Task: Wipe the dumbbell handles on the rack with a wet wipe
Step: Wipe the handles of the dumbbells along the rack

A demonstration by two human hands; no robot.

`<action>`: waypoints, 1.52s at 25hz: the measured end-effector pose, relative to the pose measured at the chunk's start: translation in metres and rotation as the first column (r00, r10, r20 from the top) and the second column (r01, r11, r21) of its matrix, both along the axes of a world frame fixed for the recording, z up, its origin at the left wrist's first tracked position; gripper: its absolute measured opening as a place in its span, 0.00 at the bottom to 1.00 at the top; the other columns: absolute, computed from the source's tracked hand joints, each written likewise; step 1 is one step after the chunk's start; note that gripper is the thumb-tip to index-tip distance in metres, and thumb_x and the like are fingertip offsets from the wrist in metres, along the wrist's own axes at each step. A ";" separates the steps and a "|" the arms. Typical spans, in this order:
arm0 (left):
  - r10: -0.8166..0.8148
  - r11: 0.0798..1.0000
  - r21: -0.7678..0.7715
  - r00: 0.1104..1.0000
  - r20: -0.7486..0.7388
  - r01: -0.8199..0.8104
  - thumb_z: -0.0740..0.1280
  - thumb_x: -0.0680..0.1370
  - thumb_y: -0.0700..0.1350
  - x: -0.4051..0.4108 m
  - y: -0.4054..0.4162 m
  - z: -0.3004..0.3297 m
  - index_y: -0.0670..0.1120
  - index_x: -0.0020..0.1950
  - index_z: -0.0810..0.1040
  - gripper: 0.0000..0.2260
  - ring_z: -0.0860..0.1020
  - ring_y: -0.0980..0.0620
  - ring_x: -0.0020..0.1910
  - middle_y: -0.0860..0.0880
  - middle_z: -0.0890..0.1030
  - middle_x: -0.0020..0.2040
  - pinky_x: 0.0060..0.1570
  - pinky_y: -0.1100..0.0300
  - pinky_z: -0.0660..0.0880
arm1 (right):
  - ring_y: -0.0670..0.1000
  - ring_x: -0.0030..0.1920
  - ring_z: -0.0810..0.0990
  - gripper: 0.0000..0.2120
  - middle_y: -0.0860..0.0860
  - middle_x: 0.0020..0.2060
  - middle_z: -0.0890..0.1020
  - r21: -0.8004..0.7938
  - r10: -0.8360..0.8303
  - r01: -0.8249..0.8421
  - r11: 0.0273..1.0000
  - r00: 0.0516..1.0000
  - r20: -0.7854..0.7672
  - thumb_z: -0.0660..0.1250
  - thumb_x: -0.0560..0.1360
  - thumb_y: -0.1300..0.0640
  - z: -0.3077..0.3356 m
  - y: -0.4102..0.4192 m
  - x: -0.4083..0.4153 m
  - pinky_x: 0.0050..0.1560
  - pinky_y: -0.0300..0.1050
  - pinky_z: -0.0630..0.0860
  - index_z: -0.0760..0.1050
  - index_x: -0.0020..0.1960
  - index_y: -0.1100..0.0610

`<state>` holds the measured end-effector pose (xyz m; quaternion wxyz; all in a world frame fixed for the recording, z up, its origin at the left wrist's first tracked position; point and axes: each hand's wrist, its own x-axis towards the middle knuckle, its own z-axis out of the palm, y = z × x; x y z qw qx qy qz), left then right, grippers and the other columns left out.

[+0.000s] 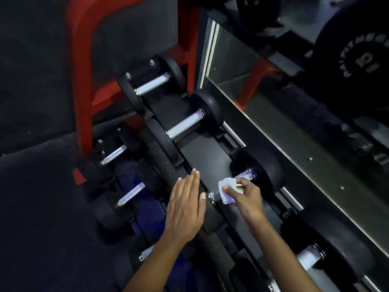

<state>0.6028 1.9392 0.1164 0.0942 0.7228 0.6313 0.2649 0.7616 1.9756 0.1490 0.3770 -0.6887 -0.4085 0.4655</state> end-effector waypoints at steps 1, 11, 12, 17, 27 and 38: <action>0.028 0.999 0.028 0.999 0.031 -0.029 0.47 0.82 0.50 -0.013 0.015 0.006 0.38 0.73 0.64 0.24 0.67 0.45 0.70 0.43 0.66 0.73 0.72 0.51 0.55 | 0.48 0.38 0.79 0.07 0.49 0.36 0.82 0.051 0.027 -0.031 0.998 0.997 0.075 0.72 0.69 0.63 0.009 0.012 -0.004 0.43 0.42 0.75 0.77 0.41 0.53; 0.012 1.000 -0.022 0.993 -0.119 -0.014 0.43 0.83 0.51 -0.122 0.172 0.003 0.33 0.71 0.64 0.27 0.67 0.40 0.70 0.36 0.64 0.72 0.71 0.49 0.57 | 0.49 0.38 0.77 0.03 0.49 0.36 0.81 0.386 0.095 -0.314 0.867 0.865 0.492 0.68 0.74 0.60 0.017 0.155 -0.130 0.41 0.41 0.73 0.77 0.42 0.58; 0.002 0.999 -0.033 0.995 -0.098 -0.005 0.42 0.83 0.52 -0.125 0.178 -0.004 0.33 0.71 0.64 0.28 0.67 0.40 0.70 0.36 0.65 0.72 0.71 0.49 0.57 | 0.51 0.40 0.77 0.03 0.51 0.38 0.80 0.385 0.128 -0.436 0.813 0.780 0.613 0.66 0.75 0.62 0.009 0.167 -0.140 0.41 0.45 0.74 0.78 0.43 0.59; -0.019 1.000 -0.022 1.000 -0.006 0.018 0.43 0.83 0.51 -0.128 0.182 -0.015 0.35 0.72 0.64 0.27 0.66 0.42 0.71 0.38 0.66 0.72 0.71 0.49 0.59 | 0.54 0.44 0.77 0.14 0.52 0.43 0.79 0.124 0.205 -0.799 0.588 0.296 0.933 0.57 0.72 0.56 -0.021 0.178 -0.151 0.34 0.47 0.76 0.79 0.48 0.59; -0.007 0.999 -0.045 1.000 0.005 0.007 0.41 0.82 0.53 -0.130 0.184 -0.015 0.36 0.72 0.65 0.28 0.66 0.42 0.71 0.39 0.67 0.72 0.69 0.46 0.64 | 0.57 0.48 0.75 0.12 0.53 0.51 0.77 0.044 0.123 -0.697 0.716 0.188 0.974 0.60 0.73 0.63 -0.013 0.213 -0.103 0.30 0.47 0.74 0.75 0.55 0.59; -0.048 0.998 -0.028 0.995 0.082 0.050 0.42 0.82 0.52 -0.132 0.184 -0.018 0.37 0.73 0.63 0.27 0.65 0.43 0.71 0.39 0.66 0.72 0.70 0.46 0.62 | 0.57 0.49 0.77 0.14 0.55 0.53 0.79 0.128 0.173 -0.802 0.583 0.277 0.945 0.60 0.74 0.62 -0.025 0.189 -0.124 0.38 0.48 0.80 0.77 0.57 0.61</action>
